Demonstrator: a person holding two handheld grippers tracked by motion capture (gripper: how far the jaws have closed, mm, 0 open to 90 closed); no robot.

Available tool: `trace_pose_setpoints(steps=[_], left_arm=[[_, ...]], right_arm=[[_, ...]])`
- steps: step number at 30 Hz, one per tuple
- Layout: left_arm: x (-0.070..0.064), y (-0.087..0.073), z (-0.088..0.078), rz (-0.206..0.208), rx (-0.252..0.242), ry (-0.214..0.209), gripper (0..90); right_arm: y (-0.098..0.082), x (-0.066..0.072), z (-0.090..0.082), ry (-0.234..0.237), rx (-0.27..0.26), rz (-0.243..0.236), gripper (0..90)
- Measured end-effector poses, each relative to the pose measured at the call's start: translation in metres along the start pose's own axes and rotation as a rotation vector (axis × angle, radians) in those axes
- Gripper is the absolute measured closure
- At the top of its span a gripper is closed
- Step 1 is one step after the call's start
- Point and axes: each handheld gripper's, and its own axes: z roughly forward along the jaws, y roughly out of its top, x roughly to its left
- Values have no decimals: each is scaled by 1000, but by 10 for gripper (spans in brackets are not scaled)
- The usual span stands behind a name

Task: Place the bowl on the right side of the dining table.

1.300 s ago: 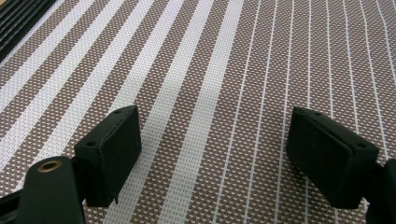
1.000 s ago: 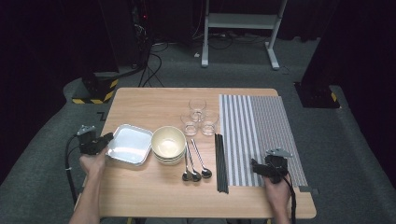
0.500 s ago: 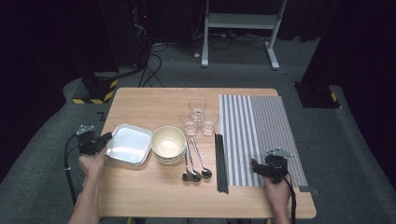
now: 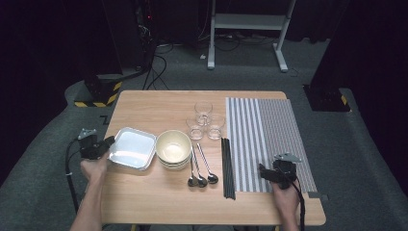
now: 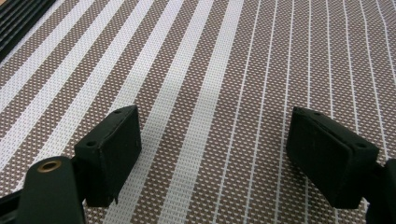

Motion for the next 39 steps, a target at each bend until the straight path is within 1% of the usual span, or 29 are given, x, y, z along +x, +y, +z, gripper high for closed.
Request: trace_pose_setpoints(steps=[7,16,39], left_arm=[[0,1,-1,5,-4,5,884],[1,1,-2,1,-6,7,884],[7,-2,-3,-10,-3,32,882]], right_arm=[[0,0,0,0,0,1,180],[0,0,0,0,0,0,180],[0,0,0,0,0,1,180]])
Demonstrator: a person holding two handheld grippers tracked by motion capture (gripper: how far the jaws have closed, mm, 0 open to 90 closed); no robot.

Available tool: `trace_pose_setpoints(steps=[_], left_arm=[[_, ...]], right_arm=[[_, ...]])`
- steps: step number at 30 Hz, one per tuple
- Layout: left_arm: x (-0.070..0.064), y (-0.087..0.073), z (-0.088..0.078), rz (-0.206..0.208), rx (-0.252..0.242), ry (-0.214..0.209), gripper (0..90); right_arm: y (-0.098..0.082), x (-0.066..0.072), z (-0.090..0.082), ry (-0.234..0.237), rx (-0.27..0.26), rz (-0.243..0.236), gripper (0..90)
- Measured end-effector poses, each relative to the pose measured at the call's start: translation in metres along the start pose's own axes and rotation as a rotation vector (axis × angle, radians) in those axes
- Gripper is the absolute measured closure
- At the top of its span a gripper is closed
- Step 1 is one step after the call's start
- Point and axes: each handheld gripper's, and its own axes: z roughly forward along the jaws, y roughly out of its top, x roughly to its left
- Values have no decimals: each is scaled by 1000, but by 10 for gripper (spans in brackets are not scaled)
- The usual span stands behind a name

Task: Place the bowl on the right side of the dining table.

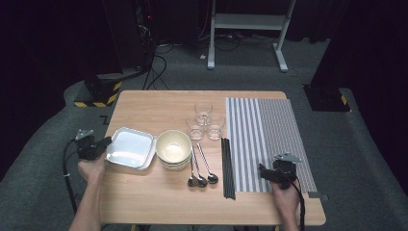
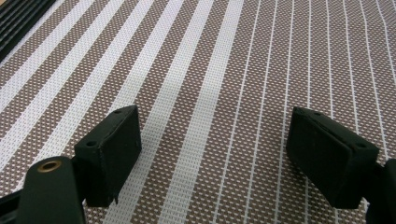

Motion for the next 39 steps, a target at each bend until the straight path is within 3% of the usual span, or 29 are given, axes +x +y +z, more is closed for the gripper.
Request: trace_pose_setpoints(steps=[39], left_arm=[[2,-6,10,17,17,-12,848]], right_arm=[[0,0,0,0,0,0,180]])
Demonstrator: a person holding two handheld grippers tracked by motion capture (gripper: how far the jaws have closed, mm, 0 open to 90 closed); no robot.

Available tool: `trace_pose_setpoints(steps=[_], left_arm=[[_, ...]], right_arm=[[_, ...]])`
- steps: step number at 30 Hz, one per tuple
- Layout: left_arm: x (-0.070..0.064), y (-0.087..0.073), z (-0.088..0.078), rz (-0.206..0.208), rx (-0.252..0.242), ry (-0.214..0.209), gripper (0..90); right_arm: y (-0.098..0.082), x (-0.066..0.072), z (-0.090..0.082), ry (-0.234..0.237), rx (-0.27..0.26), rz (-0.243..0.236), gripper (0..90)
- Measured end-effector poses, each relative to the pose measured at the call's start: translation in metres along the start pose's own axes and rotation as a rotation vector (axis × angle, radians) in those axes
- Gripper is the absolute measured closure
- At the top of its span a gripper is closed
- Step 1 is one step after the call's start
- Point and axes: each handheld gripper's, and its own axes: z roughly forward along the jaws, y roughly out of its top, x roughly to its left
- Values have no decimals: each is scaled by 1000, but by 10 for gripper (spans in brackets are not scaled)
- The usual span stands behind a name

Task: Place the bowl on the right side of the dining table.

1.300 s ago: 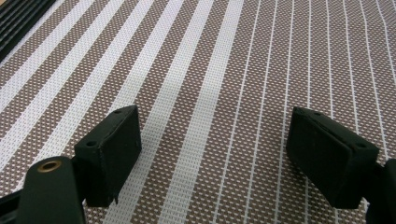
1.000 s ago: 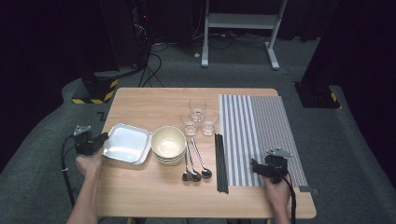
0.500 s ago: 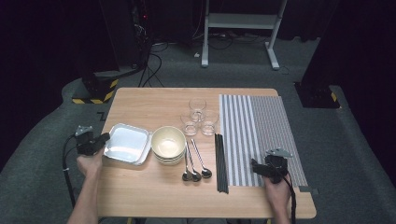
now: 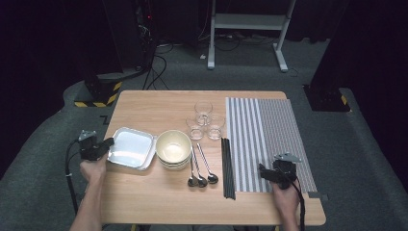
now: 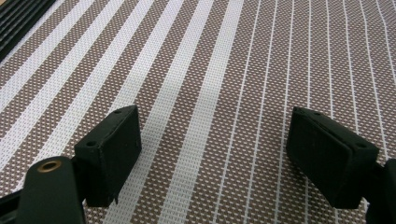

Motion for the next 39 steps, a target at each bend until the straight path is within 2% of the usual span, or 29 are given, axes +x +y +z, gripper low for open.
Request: trace_pose_setpoints(steps=[9,18,30,39], left_arm=[[2,0,0,-6,1,-16,857],[1,0,0,-7,1,-12,857],[2,1,-1,-23,-1,-46,879],[-2,5,-3,-15,-5,-59,882]], right_arm=[[0,0,0,0,-1,-1,180],[0,0,0,0,0,0,180],[0,0,0,0,0,-1,180],[0,0,0,0,-1,-2,180]])
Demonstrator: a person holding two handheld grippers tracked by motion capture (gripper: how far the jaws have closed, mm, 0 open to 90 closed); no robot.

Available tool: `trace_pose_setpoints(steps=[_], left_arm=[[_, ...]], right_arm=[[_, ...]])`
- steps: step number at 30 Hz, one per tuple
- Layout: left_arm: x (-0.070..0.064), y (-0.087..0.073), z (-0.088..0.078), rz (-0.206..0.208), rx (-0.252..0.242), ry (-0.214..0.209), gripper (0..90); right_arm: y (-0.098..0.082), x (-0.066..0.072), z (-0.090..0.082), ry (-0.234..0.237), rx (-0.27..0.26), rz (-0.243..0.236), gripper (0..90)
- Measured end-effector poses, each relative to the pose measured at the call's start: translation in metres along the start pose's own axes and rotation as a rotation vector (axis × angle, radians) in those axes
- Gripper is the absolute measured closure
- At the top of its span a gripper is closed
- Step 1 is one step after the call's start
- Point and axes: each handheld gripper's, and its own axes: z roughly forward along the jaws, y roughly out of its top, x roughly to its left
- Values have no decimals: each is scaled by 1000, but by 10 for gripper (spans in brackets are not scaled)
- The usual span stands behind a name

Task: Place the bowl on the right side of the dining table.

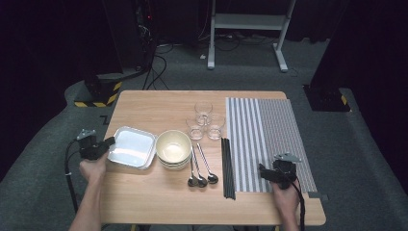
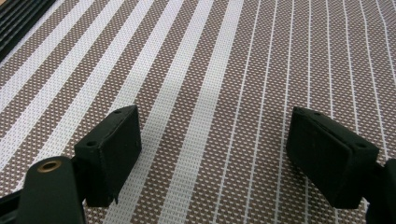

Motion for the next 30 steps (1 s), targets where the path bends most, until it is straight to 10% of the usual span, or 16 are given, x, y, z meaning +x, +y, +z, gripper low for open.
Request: trace_pose_setpoints(steps=[30], left_arm=[[-16,17,-12,6,-27,-33,883]], right_arm=[[0,0,0,-2,0,0,181]])
